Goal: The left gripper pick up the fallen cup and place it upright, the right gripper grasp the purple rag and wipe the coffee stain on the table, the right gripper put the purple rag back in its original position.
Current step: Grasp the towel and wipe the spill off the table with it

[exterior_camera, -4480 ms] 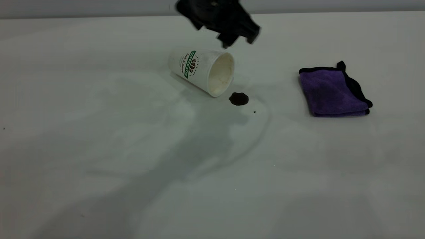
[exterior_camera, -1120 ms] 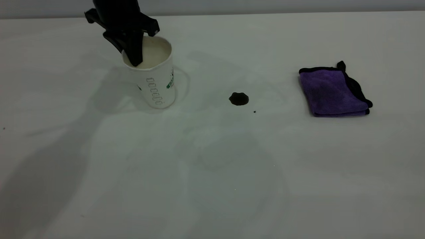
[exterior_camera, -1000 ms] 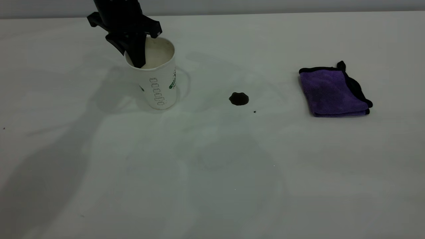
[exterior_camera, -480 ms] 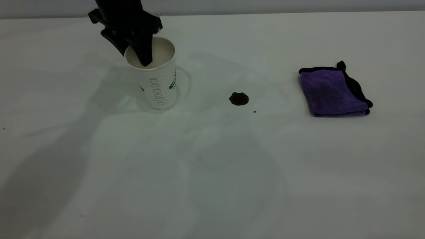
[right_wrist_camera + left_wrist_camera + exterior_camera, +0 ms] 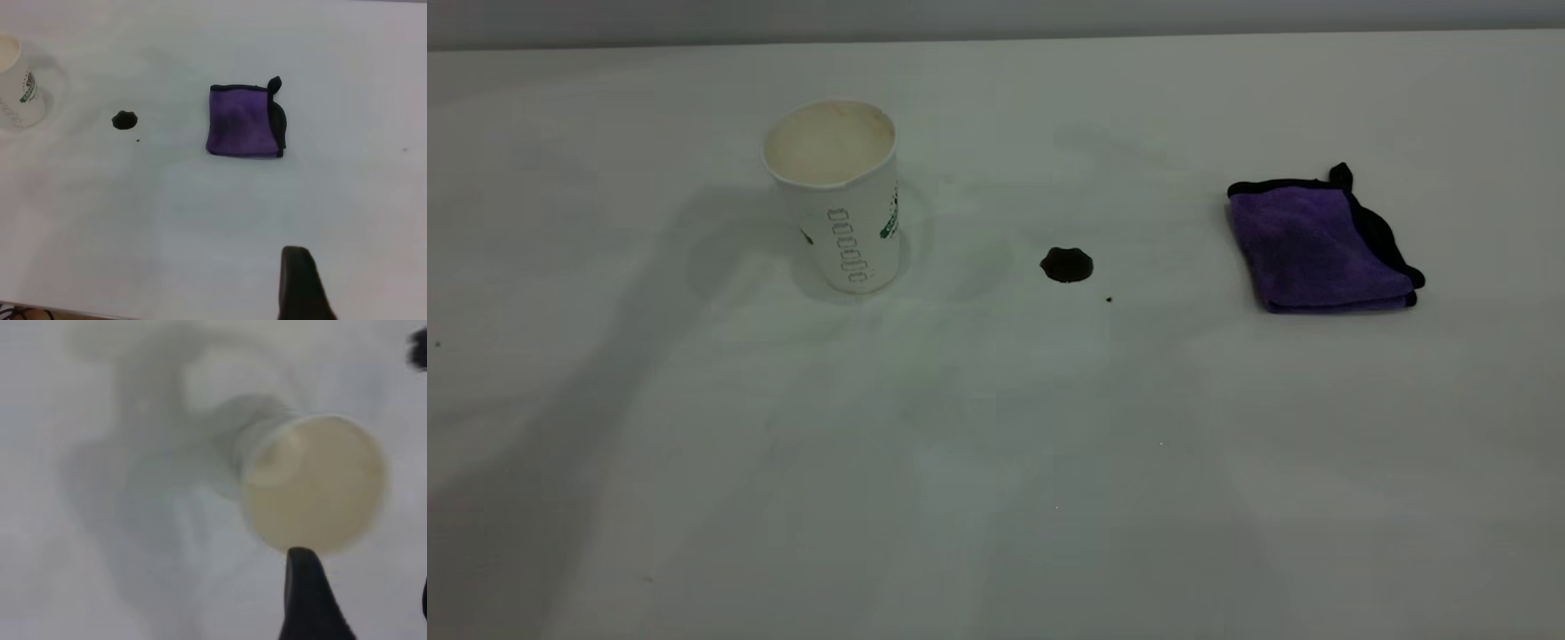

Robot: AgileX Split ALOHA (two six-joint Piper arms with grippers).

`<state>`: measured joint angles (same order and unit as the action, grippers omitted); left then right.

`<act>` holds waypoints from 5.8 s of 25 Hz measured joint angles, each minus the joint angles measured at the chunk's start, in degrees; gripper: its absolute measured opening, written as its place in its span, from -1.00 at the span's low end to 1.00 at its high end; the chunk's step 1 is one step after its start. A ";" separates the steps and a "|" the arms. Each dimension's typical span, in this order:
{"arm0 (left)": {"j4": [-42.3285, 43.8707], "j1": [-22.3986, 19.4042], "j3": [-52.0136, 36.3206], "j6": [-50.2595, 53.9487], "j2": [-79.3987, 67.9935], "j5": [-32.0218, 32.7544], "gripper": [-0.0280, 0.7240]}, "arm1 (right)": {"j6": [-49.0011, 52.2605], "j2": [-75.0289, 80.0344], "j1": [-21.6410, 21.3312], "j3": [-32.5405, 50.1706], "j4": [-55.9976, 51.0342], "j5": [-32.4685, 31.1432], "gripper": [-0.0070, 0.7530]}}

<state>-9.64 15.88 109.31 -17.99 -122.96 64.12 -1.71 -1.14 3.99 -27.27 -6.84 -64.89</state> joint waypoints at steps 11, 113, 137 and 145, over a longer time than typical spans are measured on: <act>-0.13 1.62 -2.57 6.72 26.93 2.94 0.26 | 0.00 0.00 0.00 0.00 0.00 0.00 0.30; 11.11 -18.28 -81.29 17.62 124.18 0.40 0.41 | -20.73 110.01 8.64 -26.38 -15.88 39.35 0.43; 11.11 -18.28 -81.29 17.62 124.18 0.40 0.41 | -2.98 146.11 8.64 -65.28 8.31 27.40 0.35; 11.11 -18.28 -81.29 17.62 124.18 0.40 0.41 | -9.41 146.63 8.57 -65.76 -0.79 27.20 -0.82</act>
<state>1.48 -2.40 28.01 -0.37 1.22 64.52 -11.12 145.49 12.56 -93.03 -7.63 -37.70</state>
